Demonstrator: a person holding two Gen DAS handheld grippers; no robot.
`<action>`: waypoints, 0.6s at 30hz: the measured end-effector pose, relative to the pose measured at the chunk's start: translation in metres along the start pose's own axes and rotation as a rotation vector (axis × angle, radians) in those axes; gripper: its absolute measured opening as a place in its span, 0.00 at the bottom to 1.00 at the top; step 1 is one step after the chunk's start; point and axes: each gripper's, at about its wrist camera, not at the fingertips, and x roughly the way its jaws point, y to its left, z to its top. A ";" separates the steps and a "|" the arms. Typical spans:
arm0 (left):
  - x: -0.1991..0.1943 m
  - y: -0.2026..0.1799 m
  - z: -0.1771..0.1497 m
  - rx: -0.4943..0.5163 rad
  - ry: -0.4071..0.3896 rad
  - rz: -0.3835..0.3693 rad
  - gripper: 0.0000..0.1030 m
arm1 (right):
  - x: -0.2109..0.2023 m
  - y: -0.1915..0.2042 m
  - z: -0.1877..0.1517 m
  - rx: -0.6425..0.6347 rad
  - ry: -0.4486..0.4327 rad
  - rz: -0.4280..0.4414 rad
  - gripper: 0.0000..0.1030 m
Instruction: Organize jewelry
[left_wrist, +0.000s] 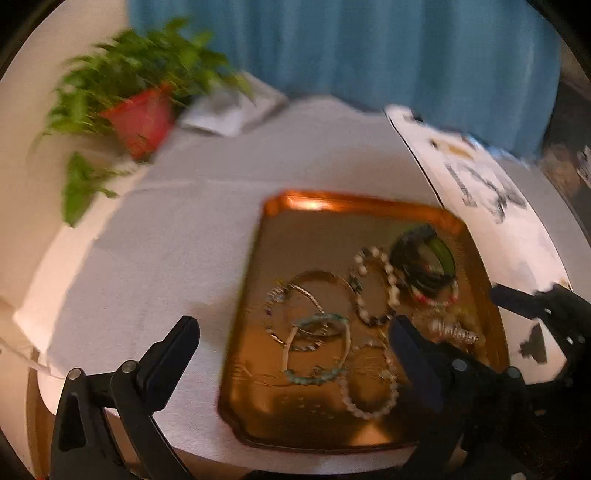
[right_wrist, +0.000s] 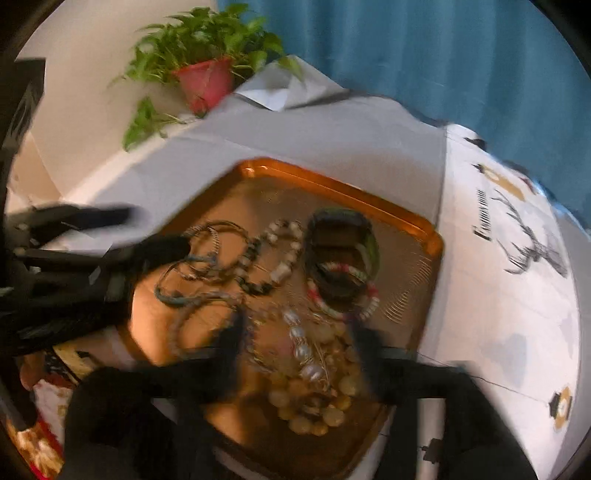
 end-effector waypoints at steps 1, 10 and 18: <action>-0.007 0.000 -0.004 0.006 -0.013 -0.006 0.99 | -0.004 0.000 -0.004 -0.005 -0.018 -0.022 0.76; -0.073 -0.018 -0.041 0.019 -0.072 0.070 0.99 | -0.067 -0.010 -0.043 0.044 -0.062 -0.058 0.80; -0.122 -0.033 -0.080 -0.035 -0.088 0.059 0.99 | -0.115 -0.012 -0.084 0.089 -0.102 -0.101 0.82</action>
